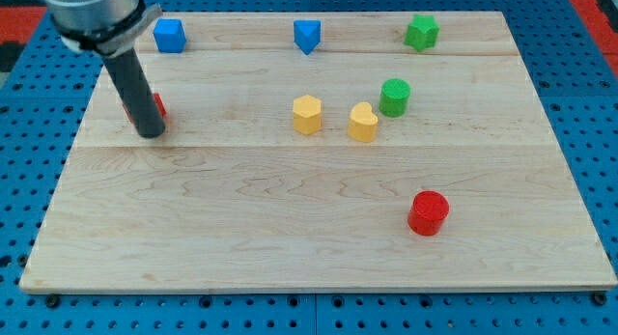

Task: Put the yellow heart vertically below the green circle

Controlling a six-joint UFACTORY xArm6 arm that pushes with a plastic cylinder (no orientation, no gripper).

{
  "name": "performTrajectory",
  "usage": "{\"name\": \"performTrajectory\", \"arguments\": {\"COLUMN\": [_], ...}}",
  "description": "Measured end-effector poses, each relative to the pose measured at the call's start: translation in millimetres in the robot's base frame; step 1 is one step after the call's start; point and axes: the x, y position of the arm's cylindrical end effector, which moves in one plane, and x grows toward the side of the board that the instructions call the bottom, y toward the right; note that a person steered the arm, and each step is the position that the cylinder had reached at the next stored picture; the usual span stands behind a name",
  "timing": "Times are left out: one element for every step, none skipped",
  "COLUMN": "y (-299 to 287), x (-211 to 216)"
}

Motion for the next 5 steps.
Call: {"name": "performTrajectory", "arguments": {"y": [0.0, 0.0, 1.2, 2.3, 2.3], "x": [-2.1, -5.5, -8.2, -8.2, -8.2]}}
